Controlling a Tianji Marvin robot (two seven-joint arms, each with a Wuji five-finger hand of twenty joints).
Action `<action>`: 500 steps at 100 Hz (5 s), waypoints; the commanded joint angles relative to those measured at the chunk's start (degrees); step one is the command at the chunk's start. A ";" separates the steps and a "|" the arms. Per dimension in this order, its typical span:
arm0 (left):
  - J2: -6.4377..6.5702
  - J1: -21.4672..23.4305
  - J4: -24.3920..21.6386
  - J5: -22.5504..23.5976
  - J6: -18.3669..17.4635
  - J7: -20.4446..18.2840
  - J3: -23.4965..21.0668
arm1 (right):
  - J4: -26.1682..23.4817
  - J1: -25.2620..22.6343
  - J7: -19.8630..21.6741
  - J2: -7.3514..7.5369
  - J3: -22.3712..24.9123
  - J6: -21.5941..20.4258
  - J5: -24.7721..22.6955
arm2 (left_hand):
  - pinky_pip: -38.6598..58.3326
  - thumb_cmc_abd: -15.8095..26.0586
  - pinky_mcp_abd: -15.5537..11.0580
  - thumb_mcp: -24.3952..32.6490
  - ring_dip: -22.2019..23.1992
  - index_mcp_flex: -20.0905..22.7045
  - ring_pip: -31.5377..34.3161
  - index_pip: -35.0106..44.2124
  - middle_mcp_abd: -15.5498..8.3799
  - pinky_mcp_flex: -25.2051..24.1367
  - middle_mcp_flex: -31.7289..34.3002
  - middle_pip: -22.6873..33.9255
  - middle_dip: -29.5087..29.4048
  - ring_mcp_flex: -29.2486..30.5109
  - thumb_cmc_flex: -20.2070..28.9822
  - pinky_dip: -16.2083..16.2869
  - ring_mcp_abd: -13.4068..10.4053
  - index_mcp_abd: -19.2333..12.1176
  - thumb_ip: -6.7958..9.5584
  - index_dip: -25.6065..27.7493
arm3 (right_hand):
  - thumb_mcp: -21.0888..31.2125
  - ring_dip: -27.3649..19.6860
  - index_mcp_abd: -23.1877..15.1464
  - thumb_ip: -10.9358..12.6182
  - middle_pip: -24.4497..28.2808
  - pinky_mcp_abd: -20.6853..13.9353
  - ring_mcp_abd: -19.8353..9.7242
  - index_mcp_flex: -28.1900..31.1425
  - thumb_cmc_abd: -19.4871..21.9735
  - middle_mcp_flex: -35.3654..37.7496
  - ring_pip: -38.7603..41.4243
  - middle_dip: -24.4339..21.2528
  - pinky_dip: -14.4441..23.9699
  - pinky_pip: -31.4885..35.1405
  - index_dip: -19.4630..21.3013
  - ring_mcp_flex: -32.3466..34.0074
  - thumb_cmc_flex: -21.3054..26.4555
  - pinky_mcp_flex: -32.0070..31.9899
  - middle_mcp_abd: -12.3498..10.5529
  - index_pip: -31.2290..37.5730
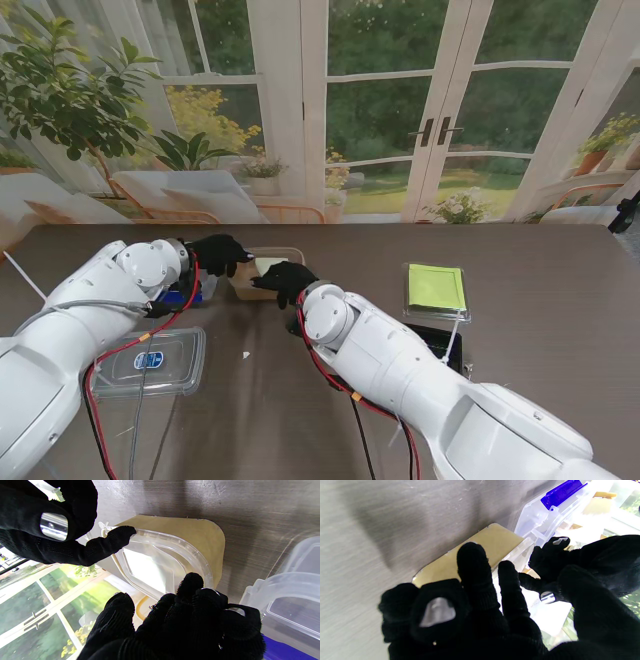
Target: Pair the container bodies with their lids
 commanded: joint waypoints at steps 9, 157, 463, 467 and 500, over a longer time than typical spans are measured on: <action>0.29 0.32 -1.03 -0.16 0.61 -1.17 -0.10 | -0.24 -0.28 0.94 -0.25 -0.08 -0.43 -0.17 | 0.66 2.58 0.47 -0.94 -0.44 0.64 0.95 0.22 2.67 0.69 0.67 0.54 -0.30 1.29 -0.09 -0.55 2.19 -0.07 0.55 0.22 | -4.46 -0.18 0.45 -1.12 -0.17 2.30 0.69 -2.83 0.58 0.40 0.37 -0.61 1.23 -0.21 -1.25 1.02 0.64 18.46 1.52 -0.88; 2.14 2.87 -6.48 -0.47 5.27 -2.90 -0.36 | -0.47 -2.03 0.77 0.79 -0.01 -2.49 -0.68 | 0.38 2.70 0.46 -0.97 -0.42 0.66 0.76 0.22 2.75 0.36 0.56 0.39 -0.36 1.02 -0.17 -0.53 2.27 0.17 0.55 0.27 | -4.47 -0.46 -3.47 -1.21 -0.16 1.83 0.54 -6.96 0.34 -1.41 0.03 -0.96 1.56 -0.03 -2.58 1.02 0.68 17.82 1.39 -4.43; 7.49 54.37 -70.49 14.93 14.71 18.86 -27.65 | -63.81 -42.85 2.80 27.75 32.84 6.64 -25.73 | -57.56 1.49 -5.45 -1.22 -34.49 -2.44 -59.96 -1.34 -1.08 -26.39 -13.95 -20.14 -36.51 -22.50 -1.83 -23.74 0.09 -4.58 0.37 1.08 | -2.52 -18.56 -6.65 -2.56 -10.43 -9.82 0.31 -2.39 -2.96 -30.92 -45.81 -12.01 -2.35 -24.12 1.38 -22.28 -3.88 -17.52 -2.41 3.62; 7.43 54.81 -70.75 15.07 14.91 19.25 -27.63 | -64.02 -43.37 2.88 27.86 33.24 6.33 -25.99 | -59.42 1.48 -5.45 -1.20 -34.56 -2.46 -60.08 -1.36 -0.99 -25.84 -14.04 -20.13 -36.55 -22.63 -1.86 -22.94 0.07 -4.58 0.37 1.10 | -2.45 -18.63 -6.55 -2.58 -10.47 -9.94 0.27 -2.18 -3.15 -31.14 -46.00 -12.07 -2.33 -24.23 1.46 -22.50 -3.87 -17.71 -2.48 3.80; 7.49 57.25 -72.36 16.74 15.57 20.01 -28.01 | -65.31 -46.13 4.79 29.25 36.61 2.62 -31.15 | -68.17 1.36 -4.89 -1.20 -34.80 -2.71 -60.54 -1.44 -1.17 -23.07 -14.74 -20.26 -36.72 -23.20 -2.16 -19.74 -0.03 -4.86 0.36 1.19 | -1.78 -19.12 -6.46 -2.68 -10.38 -11.54 -0.57 -2.55 -5.14 -33.04 -47.37 -12.28 -2.20 -25.15 2.31 -25.18 -4.16 -19.21 -3.13 5.51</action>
